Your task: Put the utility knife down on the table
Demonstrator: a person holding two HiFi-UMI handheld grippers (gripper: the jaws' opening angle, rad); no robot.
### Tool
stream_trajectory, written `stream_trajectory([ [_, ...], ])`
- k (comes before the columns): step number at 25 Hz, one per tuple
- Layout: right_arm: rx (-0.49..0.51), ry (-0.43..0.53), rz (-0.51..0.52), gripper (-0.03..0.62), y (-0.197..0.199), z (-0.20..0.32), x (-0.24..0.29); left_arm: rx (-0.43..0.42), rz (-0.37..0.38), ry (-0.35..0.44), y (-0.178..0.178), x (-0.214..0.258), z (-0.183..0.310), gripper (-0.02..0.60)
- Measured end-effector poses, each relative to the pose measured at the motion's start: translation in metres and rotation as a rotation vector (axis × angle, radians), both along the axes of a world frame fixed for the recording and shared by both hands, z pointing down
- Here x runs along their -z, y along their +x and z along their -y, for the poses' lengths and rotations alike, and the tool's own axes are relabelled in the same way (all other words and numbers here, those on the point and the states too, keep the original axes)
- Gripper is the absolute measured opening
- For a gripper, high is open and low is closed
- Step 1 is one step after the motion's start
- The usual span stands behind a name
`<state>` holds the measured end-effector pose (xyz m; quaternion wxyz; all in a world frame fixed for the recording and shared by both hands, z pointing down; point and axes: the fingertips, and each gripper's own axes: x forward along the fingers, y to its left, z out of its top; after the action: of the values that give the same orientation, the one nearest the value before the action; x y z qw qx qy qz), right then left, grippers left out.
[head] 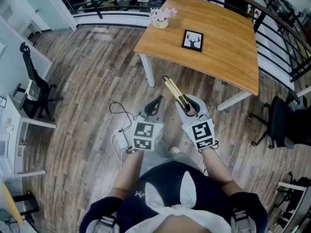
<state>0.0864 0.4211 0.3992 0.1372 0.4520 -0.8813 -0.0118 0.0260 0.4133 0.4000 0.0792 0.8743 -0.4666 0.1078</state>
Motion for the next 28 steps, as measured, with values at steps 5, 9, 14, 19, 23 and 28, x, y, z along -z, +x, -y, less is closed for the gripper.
stream_trajectory([
  [5,-0.005,-0.01,0.0,0.121,-0.003,0.009,-0.008,-0.006,-0.009,-0.012,-0.001,-0.008,0.009,0.018],
  [9,-0.016,-0.016,0.002,0.121,-0.01,0.033,-0.011,-0.018,-0.008,-0.03,-0.01,-0.015,0.032,0.018],
  [14,-0.029,-0.015,-0.002,0.123,-0.028,0.083,-0.009,-0.021,-0.014,-0.034,-0.036,-0.015,0.083,0.018],
  [19,-0.074,-0.003,-0.015,0.121,-0.046,0.142,-0.006,-0.044,-0.019,-0.024,-0.063,-0.008,0.143,0.018],
  [23,-0.106,0.014,-0.016,0.121,-0.063,0.179,0.003,-0.078,-0.029,-0.014,-0.08,-0.005,0.181,0.018],
  [28,-0.139,0.024,-0.001,0.121,-0.075,0.204,0.007,-0.121,-0.02,-0.034,-0.087,-0.012,0.208,0.018],
])
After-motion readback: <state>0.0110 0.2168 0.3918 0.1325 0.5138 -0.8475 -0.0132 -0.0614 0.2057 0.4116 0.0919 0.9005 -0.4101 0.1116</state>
